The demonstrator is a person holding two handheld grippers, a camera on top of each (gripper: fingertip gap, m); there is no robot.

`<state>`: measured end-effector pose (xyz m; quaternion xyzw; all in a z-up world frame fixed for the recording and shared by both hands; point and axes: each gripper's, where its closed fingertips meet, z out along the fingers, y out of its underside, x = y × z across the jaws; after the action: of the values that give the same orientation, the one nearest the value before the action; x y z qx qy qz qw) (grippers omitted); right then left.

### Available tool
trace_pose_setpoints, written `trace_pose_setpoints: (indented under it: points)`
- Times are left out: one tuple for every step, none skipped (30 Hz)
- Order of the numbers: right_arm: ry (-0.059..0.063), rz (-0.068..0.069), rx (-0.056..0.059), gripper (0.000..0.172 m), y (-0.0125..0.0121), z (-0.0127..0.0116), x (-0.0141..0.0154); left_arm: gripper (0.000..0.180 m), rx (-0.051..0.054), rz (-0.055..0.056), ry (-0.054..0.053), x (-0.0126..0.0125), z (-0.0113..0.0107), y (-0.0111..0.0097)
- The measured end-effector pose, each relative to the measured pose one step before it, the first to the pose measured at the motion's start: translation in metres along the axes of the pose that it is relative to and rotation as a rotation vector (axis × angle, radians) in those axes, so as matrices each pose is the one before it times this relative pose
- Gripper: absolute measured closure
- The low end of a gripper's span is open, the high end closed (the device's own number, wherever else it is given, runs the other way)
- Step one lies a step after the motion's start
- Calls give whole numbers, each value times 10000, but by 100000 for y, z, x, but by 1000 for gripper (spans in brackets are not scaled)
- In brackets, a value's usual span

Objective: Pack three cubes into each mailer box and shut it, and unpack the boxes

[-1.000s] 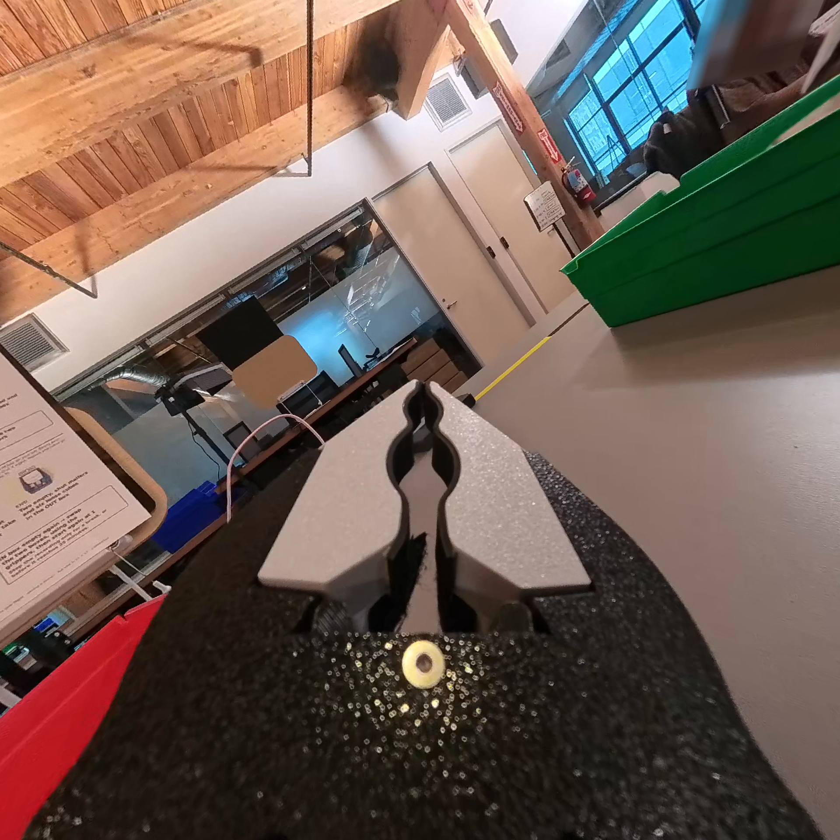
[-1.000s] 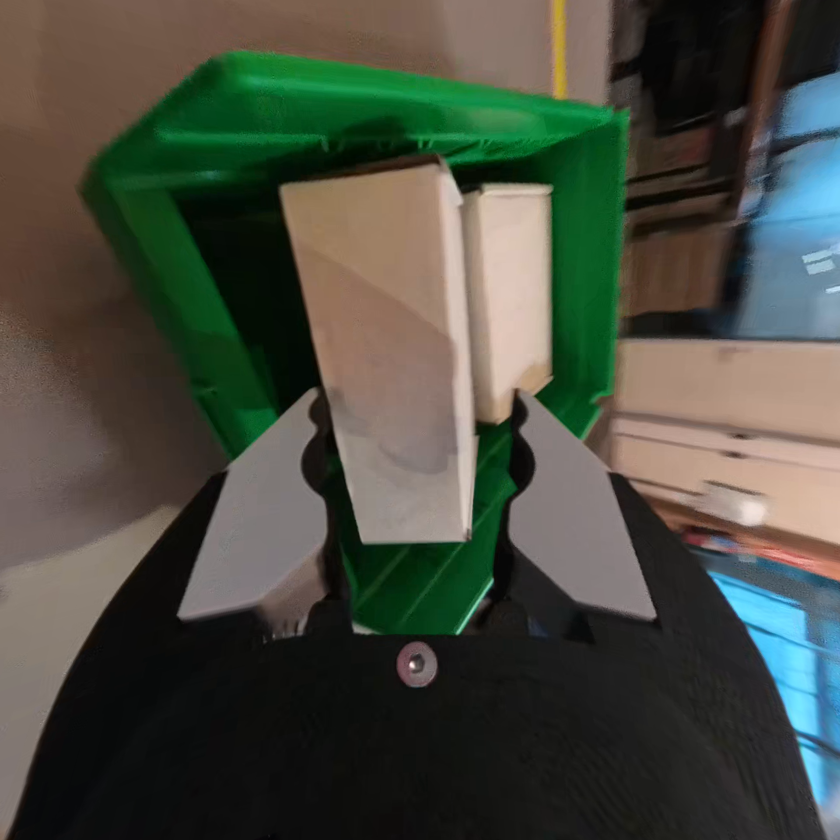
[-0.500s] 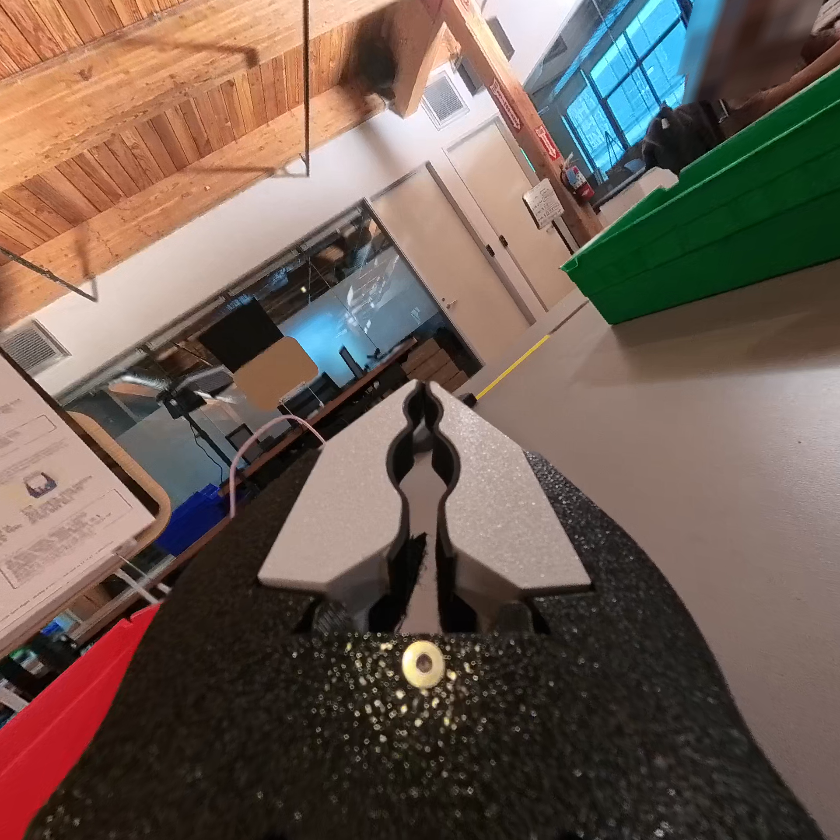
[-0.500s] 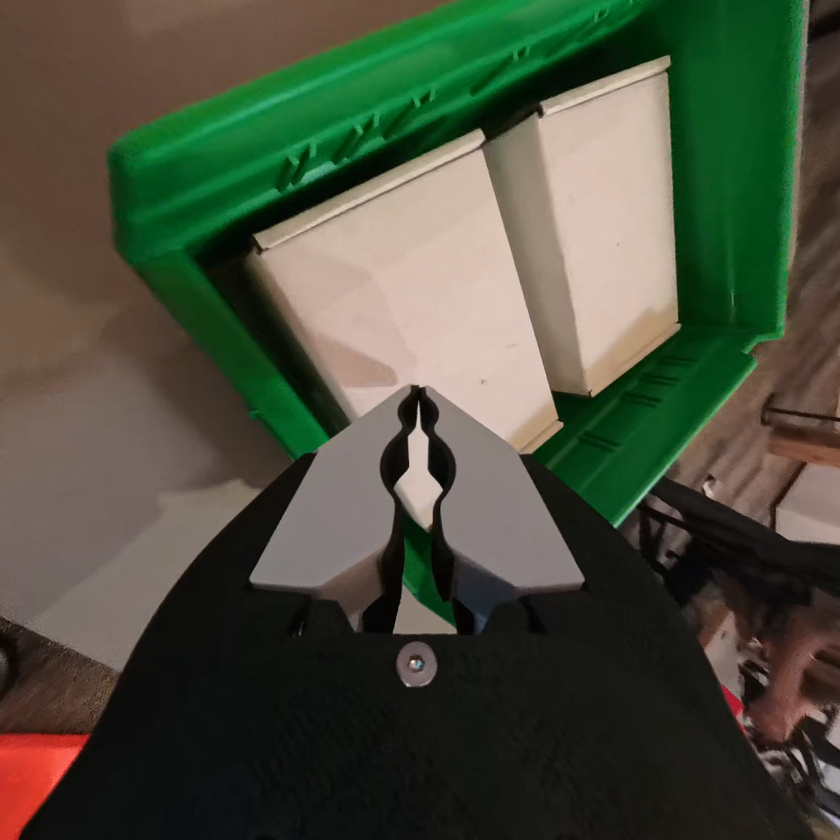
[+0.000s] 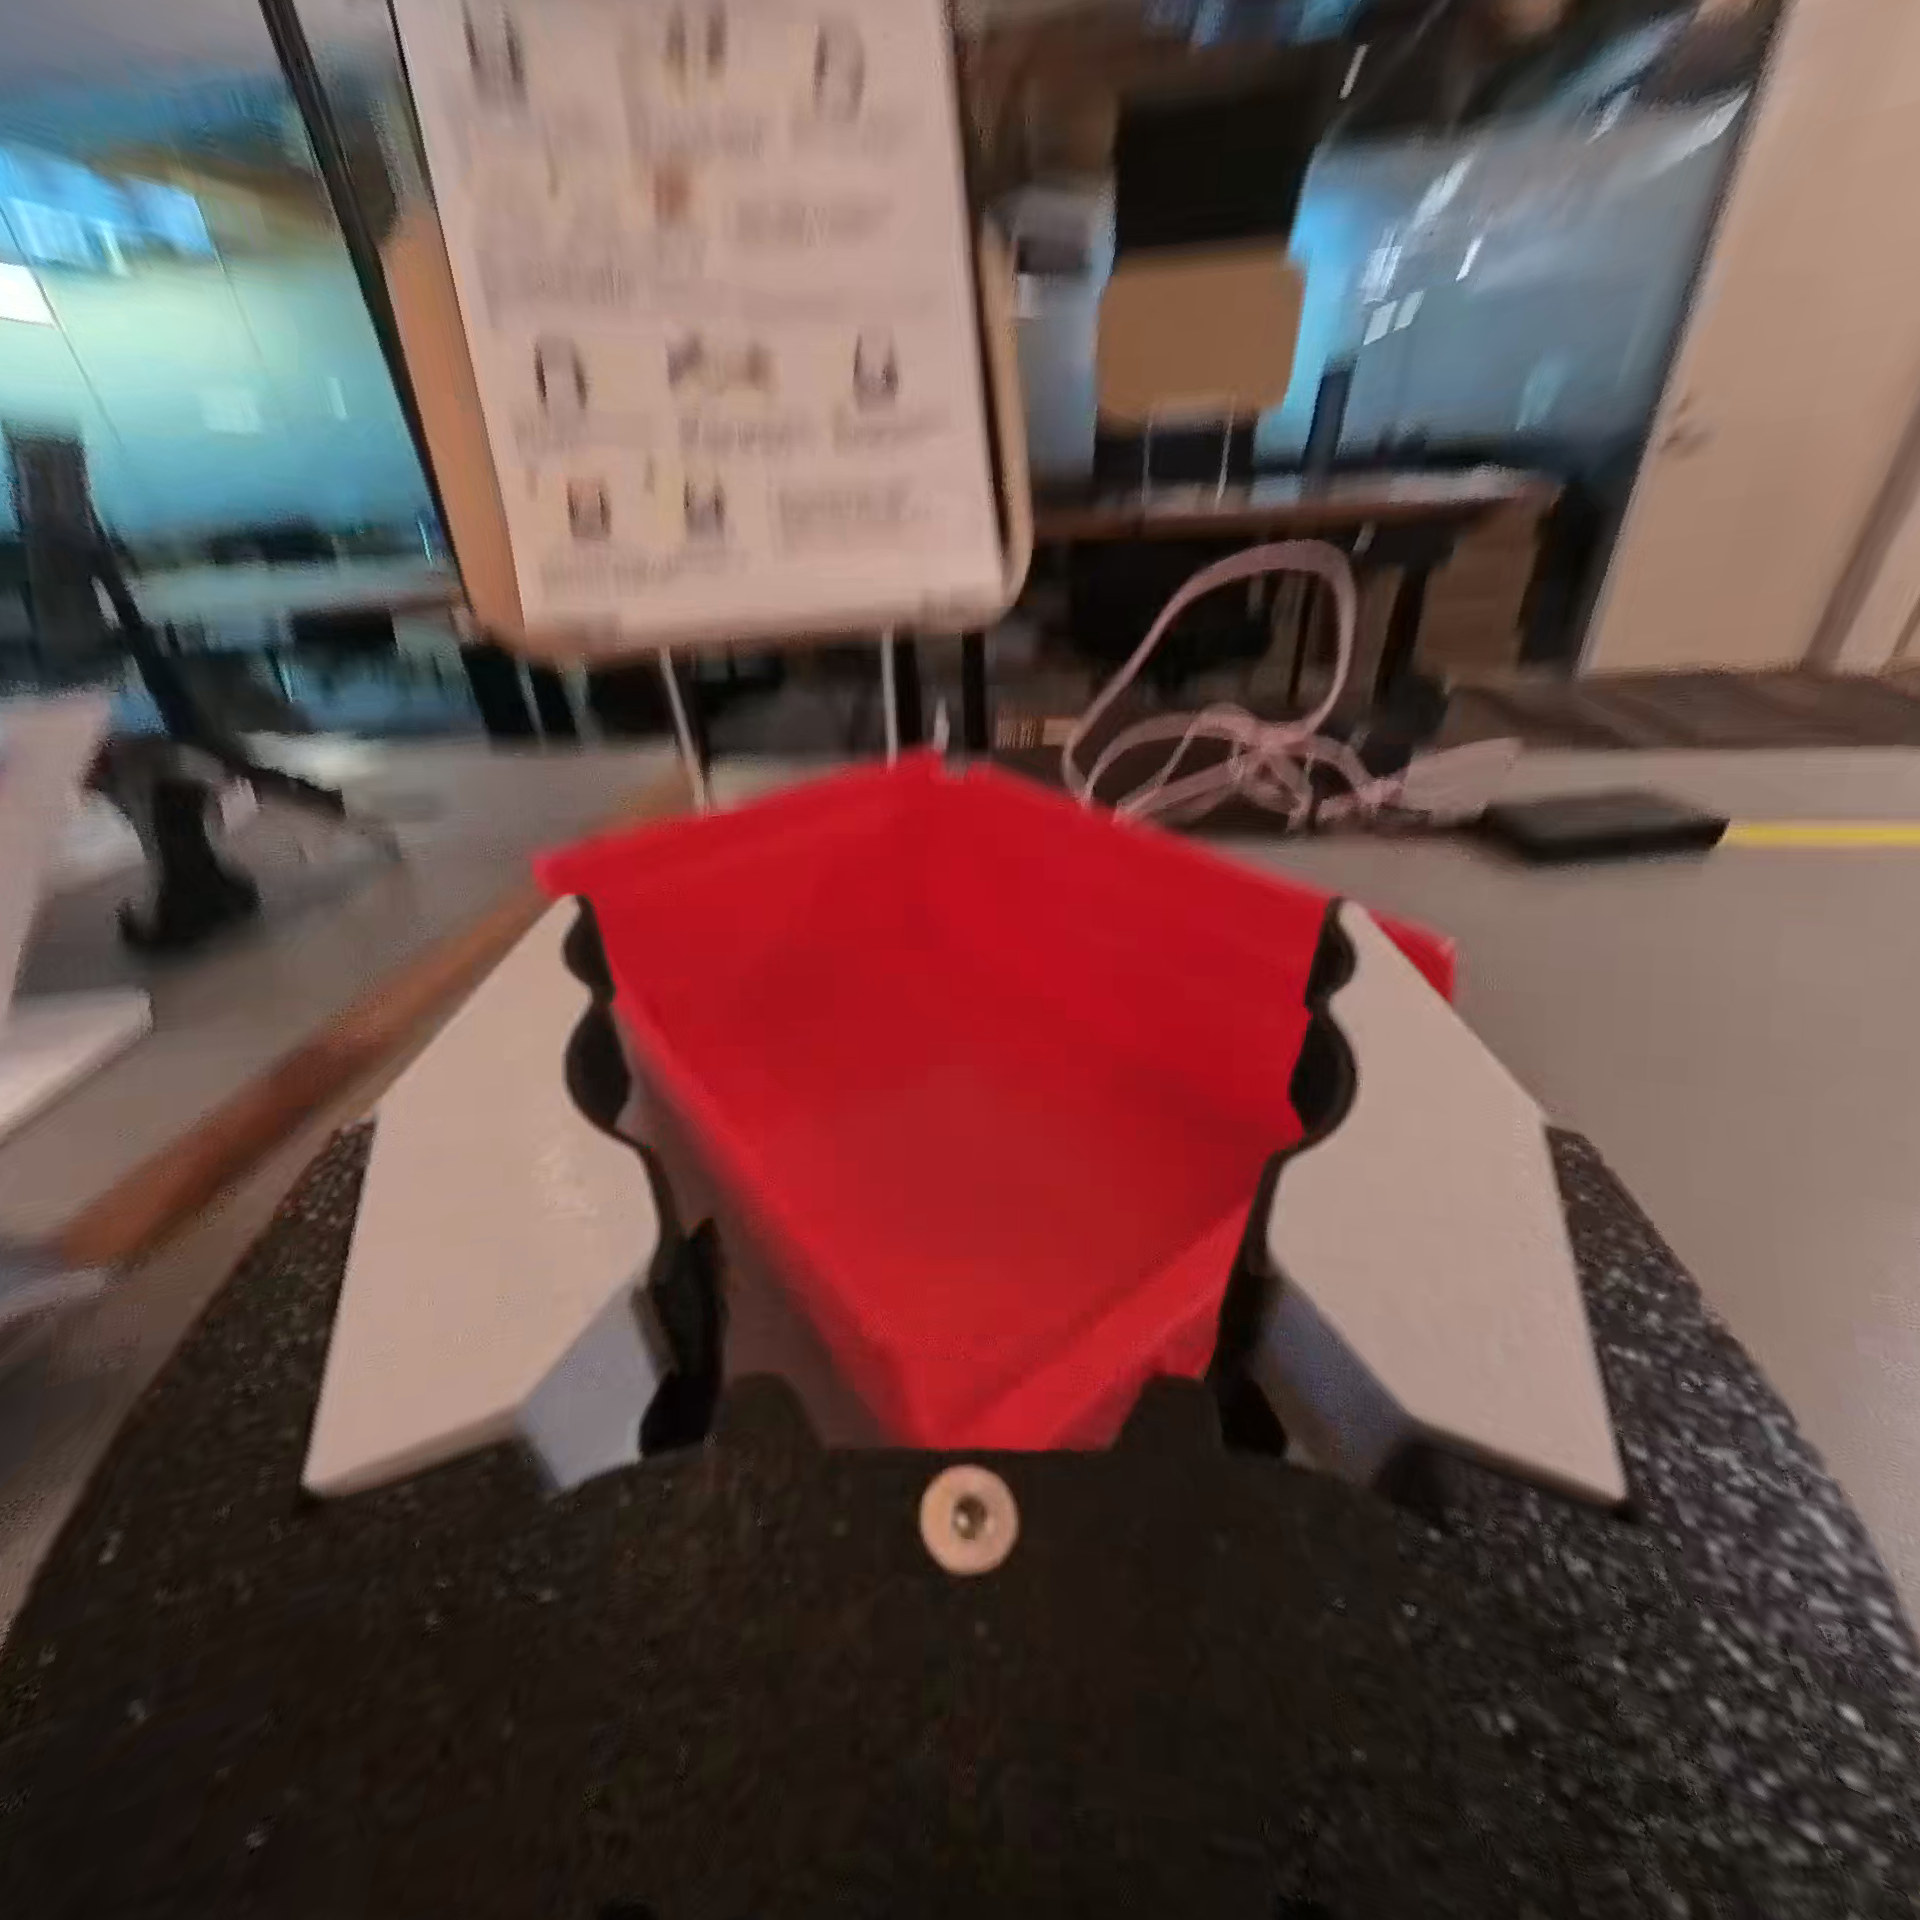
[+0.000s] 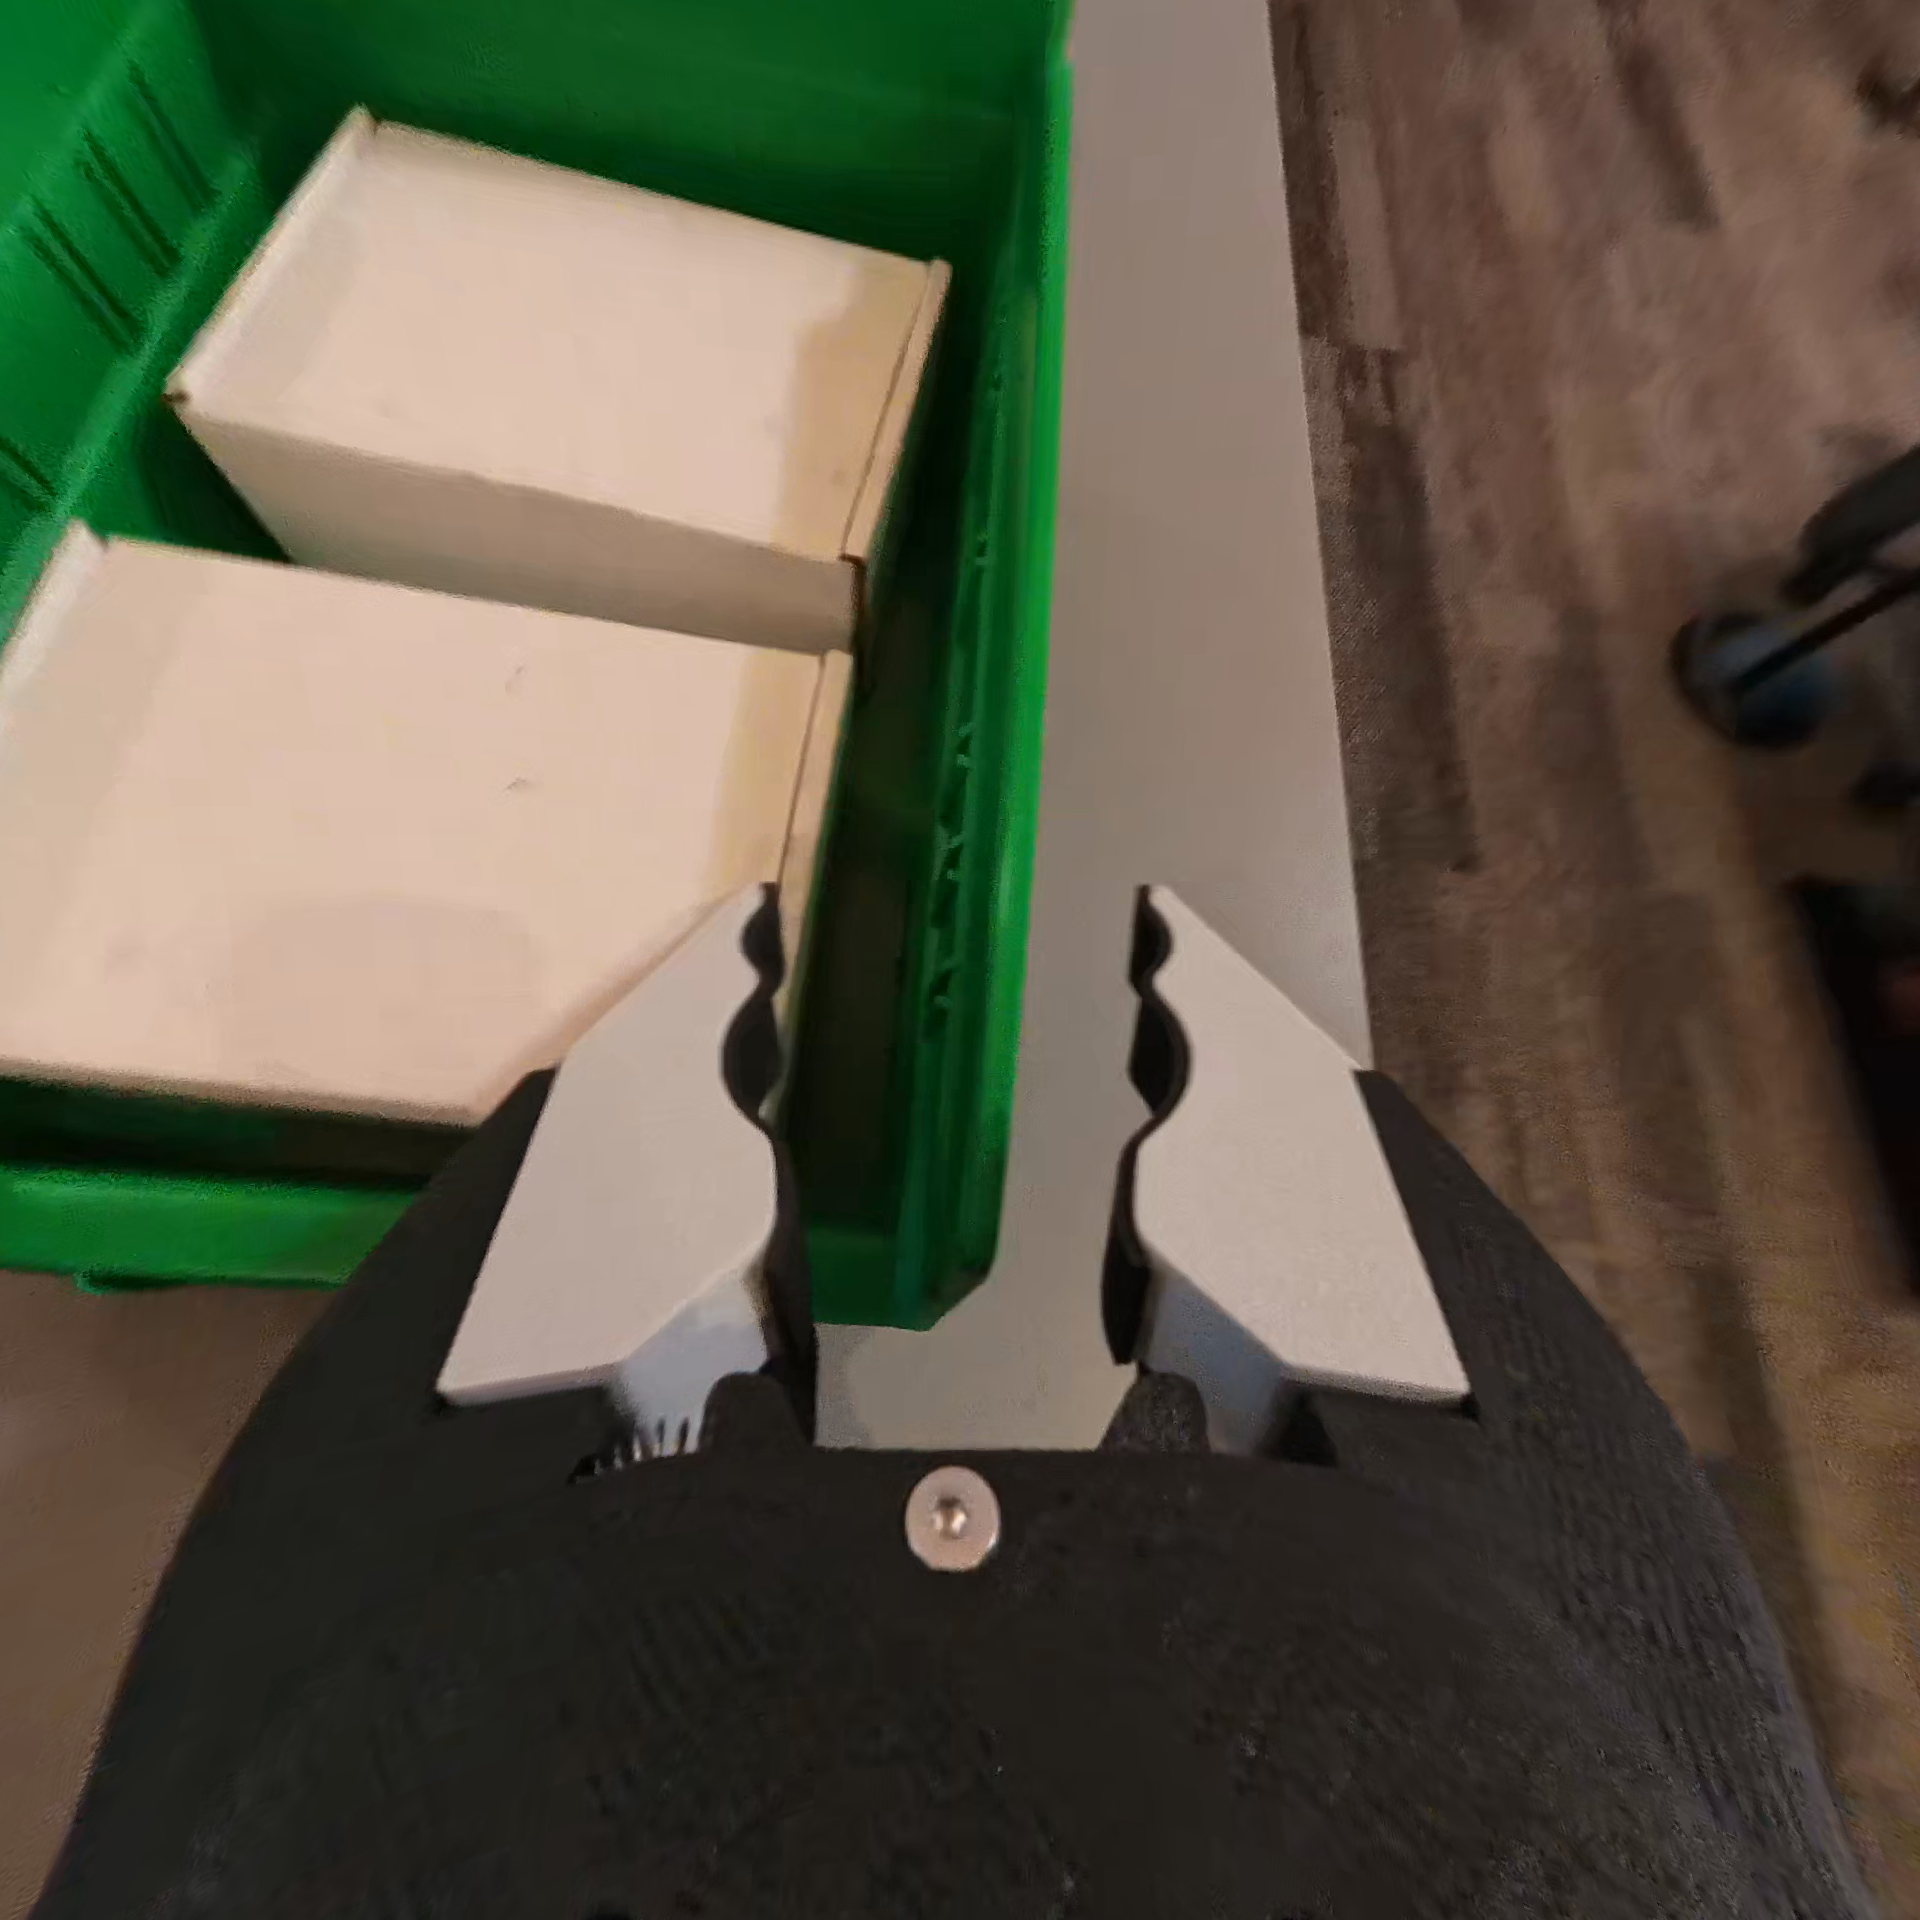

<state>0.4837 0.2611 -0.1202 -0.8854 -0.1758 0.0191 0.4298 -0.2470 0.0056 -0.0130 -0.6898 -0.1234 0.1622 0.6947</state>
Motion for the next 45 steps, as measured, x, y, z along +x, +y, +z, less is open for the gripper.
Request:
trace_pose_setpoints:
  points:
    - [-33, 463, -92, 118, 318, 132, 275, 46, -1136, -387, 1, -809, 750, 1972]
    - [10, 244, -252, 132, 576, 241, 261, 49, -935, -277, -49, -829, 733, 1649]
    - [-15, 220, -438, 140, 830, 321, 164, 50, -564, -63, -381, -1301, 671, 1097]
    - [-340, 409, -176, 149, 191, 103, -349, 54, -501, 17, -245, -1025, 605, 953]
    - [-344, 205, -252, 156, 280, 70, -486, 58, -660, -157, 52, -513, 606, 1101]
    - [-154, 23, -163, 167, 140, 47, -406, 59, -617, -312, 225, -143, 587, 973]
    - [198, -135, -79, 168, 8, -5, 5, 65, -473, -275, 375, 208, 508, 714]
    - [78, -140, -72, 168, 40, -34, -152, 69, -428, -181, 344, 301, 477, 631]
    - [-44, -98, -54, 168, 60, -1, -316, 72, -320, -81, 229, 270, 424, 462]
    - [-42, -52, 9, 168, -5, 7, -338, 74, -280, -18, 180, 289, 357, 387]
    - [-122, 34, 9, 168, 8, 5, -409, 68, -224, 18, 9, 39, 324, 263]
    - [-189, 135, 6, 168, 22, 17, -478, 62, -122, -12, 66, 48, 345, 55]
    - [16, 68, 39, 169, -63, 61, -204, 59, -135, -206, 134, 66, 397, 28]
    - [38, 9, 8, 169, -58, 50, -153, 57, -274, -190, 67, -32, 460, 204]
    - [-68, 19, -4, 168, -40, 52, -296, 58, -308, -14, -140, -269, 443, 290]
    - [-31, -49, 7, 168, -46, 74, -299, 62, -379, 97, -186, -282, 389, 445]
    - [-8, -93, -23, 168, -18, 31, -313, 65, -294, -56, 73, 98, 219, 319]
    - [-31, -104, -45, 168, 18, 12, -403, 72, -154, -75, 153, 186, 18, 128]
    - [-27, -116, -44, 168, 11, 18, -429, 83, -40, 16, 71, 92, -100, -30]
    - [-16, -118, -30, 168, -12, 30, -466, 93, -1, 29, -168, -285, -130, -56]
    - [-27, -120, -14, 168, -34, 52, -543, 105, -90, 169, -461, -774, -123, 128]
    - [-27, -96, 10, 168, -62, 87, -590, 117, -110, 365, -608, -1009, -76, 261]
    - [-24, -86, 35, 168, -86, 106, -640, 123, 115, 54, -177, -429, -125, -90]
    - [-23, -82, 54, 168, -103, 96, -706, 128, 180, -189, 9, -219, -85, -152]
    - [-19, -60, 67, 168, -105, 102, -745, 131, 167, -135, 15, -207, -34, -144]
    - [-44, -29, 52, 168, -103, 80, -811, 134, 148, -59, -24, -229, -65, -124]
    - [-70, -64, 37, 168, -98, 72, -842, 137, 110, -8, -22, -214, -65, -92]
    - [-65, -74, 20, 168, -82, 82, -809, 139, 61, 17, 9, -183, -69, -37]
    - [-62, -69, 4, 168, -102, 110, -796, 140, 31, 8, 35, -185, -86, 9]
    - [-18, -93, -10, 168, -107, 110, -753, 141, -13, -31, 108, -83, -111, 113]
    - [7, -111, -18, 168, -118, 121, -750, 142, -65, 0, 150, -63, -196, 221]
    - [-3, -100, -29, 168, -111, 98, -795, 143, -48, -3, 192, -76, -258, 247]
    - [-43, -83, -23, 168, -119, 107, -831, 144, -24, 27, 181, -155, -298, 239]
    - [-78, -51, -11, 168, -136, 126, -877, 145, -5, 50, 170, -149, -323, 249]
    - [-8, -42, -6, 168, -163, 177, -798, 146, -4, 60, 75, -206, -358, 263]
    - [-15, 17, 9, 168, -214, 199, -790, 147, 8, 57, 24, -203, -392, 244]
    - [-53, 77, 32, 168, -237, 223, -795, 148, 46, -1, 4, -191, -411, 202]
    - [-55, 144, 52, 168, -283, 248, -755, 149, 68, -60, 17, -239, -389, 196]
    - [-76, 85, 33, 168, -278, 283, -786, 149, 81, -80, 49, -300, -359, 208]
    - [-90, 10, 15, 168, -284, 302, -842, 149, 94, -127, 96, -343, -363, 199]
    - [-95, -72, -2, 168, -309, 337, -892, 149, 109, -170, 139, -340, -385, 126]
    - [-110, -128, -16, 168, -319, 362, -938, 149, 64, -68, 69, -423, -428, 159]
    - [-123, -174, -26, 168, -334, 383, -981, 149, 60, -21, 28, -445, -462, 169]
    - [-124, -182, -20, 168, -369, 408, -992, 150, 106, -39, 0, -461, -484, 130]
    - [-144, -168, -7, 168, -414, 434, -976, 150, 97, -77, -18, -474, -496, 160]
